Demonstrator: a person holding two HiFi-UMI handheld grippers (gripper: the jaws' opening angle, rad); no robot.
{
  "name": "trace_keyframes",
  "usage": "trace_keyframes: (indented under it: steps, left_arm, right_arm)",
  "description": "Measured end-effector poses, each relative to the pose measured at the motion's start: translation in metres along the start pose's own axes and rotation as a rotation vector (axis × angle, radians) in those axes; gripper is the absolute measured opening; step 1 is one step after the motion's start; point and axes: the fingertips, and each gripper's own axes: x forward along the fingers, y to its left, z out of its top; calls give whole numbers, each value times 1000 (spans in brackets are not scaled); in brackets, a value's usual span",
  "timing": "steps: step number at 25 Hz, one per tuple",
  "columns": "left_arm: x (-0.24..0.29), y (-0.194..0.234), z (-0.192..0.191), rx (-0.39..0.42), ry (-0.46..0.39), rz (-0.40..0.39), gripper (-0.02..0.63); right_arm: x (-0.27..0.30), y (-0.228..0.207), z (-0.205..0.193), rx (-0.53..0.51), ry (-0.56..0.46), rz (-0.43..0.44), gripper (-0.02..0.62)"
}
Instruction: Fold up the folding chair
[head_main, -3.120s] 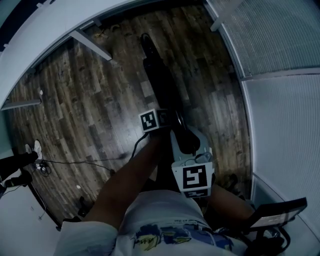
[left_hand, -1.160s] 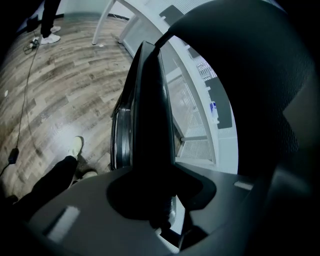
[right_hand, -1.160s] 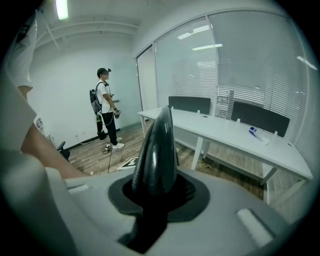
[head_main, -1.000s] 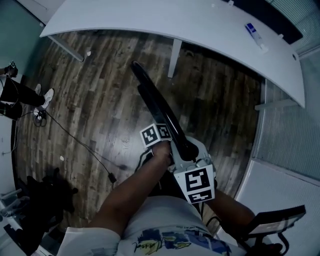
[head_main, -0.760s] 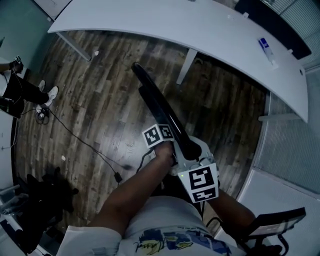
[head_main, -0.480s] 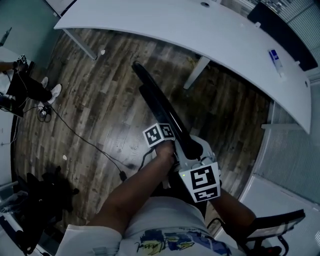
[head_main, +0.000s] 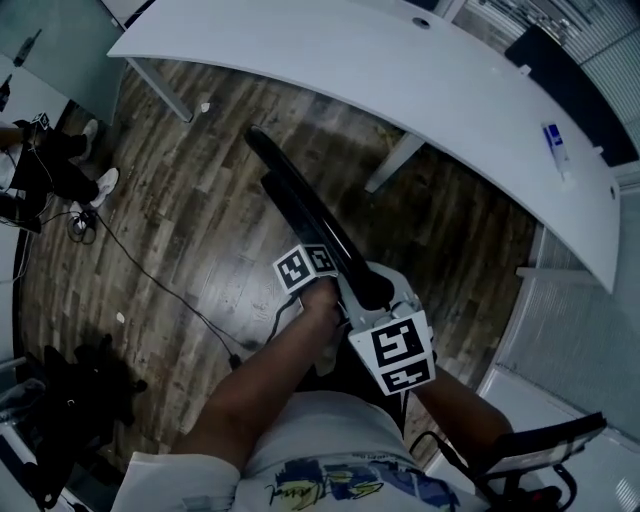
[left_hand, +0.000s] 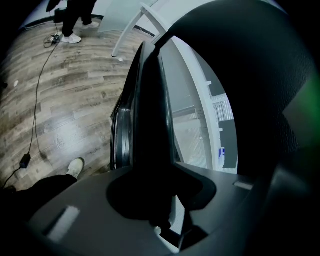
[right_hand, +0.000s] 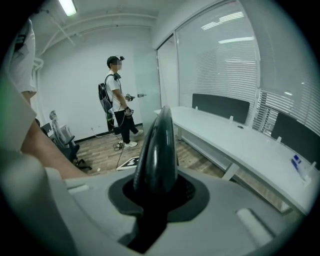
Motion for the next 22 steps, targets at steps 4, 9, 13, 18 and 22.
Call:
trace_keyframes:
  steps: [4, 9, 13, 18, 22]
  left_arm:
    - [21, -15, 16, -28, -33, 2, 127]
    - [43, -35, 29, -79, -79, 14, 127]
    - [64, -47, 36, -118, -105, 7, 127]
    - [81, -64, 49, -166, -171, 36, 127]
    - [98, -81, 47, -219, -189, 53, 127]
  right_arm:
    - [11, -27, 4, -29, 2, 38, 67]
    - [17, -60, 8, -70, 2, 96, 67]
    - [22, -85, 9, -96, 5, 141, 67]
    - [27, -118, 13, -120, 1, 210, 67]
    - [25, -146, 11, -139, -8, 251, 67]
